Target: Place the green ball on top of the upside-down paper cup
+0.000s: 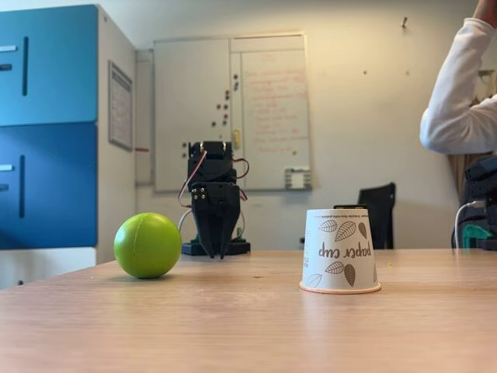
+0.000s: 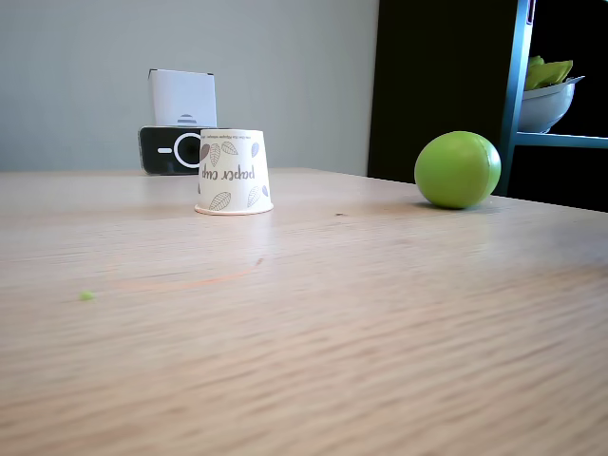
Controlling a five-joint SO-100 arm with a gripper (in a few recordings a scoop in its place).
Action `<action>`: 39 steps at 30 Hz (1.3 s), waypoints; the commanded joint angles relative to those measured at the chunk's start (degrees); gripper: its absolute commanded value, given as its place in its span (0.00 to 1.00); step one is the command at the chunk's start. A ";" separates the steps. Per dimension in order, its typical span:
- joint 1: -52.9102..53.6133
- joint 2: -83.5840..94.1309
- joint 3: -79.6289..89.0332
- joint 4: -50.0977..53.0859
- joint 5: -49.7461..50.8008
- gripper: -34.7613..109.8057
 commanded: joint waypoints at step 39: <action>1.14 0.26 -0.18 0.35 -0.35 0.24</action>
